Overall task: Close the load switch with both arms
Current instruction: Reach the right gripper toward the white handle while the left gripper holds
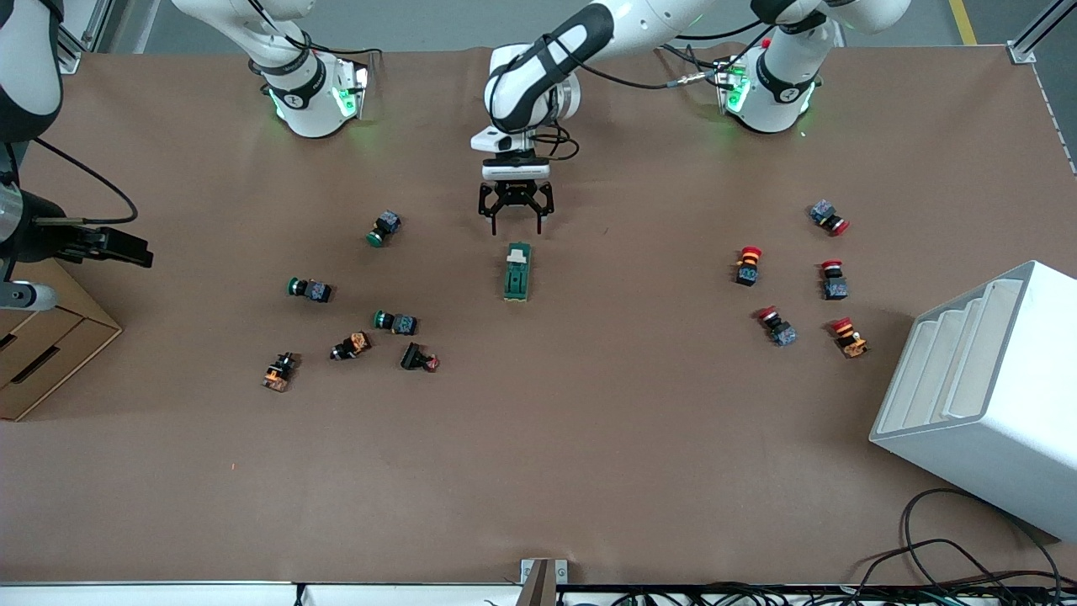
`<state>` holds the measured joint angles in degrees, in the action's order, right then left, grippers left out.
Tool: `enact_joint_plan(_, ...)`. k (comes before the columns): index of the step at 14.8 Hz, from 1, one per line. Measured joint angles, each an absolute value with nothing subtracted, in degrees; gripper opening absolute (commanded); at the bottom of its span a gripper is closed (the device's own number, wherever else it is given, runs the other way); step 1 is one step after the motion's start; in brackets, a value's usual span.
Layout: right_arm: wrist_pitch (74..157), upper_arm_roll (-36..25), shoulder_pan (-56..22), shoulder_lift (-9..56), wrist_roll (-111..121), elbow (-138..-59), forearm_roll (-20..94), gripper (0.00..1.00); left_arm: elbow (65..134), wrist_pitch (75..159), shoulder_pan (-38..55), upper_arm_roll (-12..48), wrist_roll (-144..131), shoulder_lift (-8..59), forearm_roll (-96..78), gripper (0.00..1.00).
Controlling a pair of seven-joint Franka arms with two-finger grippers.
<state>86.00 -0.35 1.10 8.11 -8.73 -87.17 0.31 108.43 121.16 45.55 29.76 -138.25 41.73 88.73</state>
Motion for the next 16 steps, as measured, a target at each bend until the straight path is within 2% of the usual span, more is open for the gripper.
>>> enact_joint_plan(3, 86.07, 0.16, -3.89, 8.32, -27.48, -87.75, 3.03, 1.0, 108.5, 115.23, 48.2, 29.48, -138.66, 43.61, 90.65, 0.98)
enact_joint_plan(7, 88.64, 0.55, -13.93, 9.52, -52.41, -88.71, 4.78, 1.0, 108.39, 112.34, 49.59, 28.4, -139.02, 45.71, 94.21, 0.99)
enact_joint_plan(10, 95.8, 0.66, -20.38, 10.52, -70.62, -92.35, 6.5, 1.0, 107.87, 111.83, 49.68, 27.77, -139.33, 46.58, 95.07, 0.99)
enact_joint_plan(13, 106.32, 0.75, -26.31, 11.42, -88.44, -98.61, 7.08, 1.0, 107.42, 111.75, 49.72, 27.75, -139.33, 46.63, 95.08, 0.99)
enact_joint_plan(16, 115.99, 0.82, -32.57, 14.89, -105.97, -102.55, 7.19, 1.0, 107.34, 111.66, 50.0, 27.75, -139.33, 46.63, 95.08, 0.99)
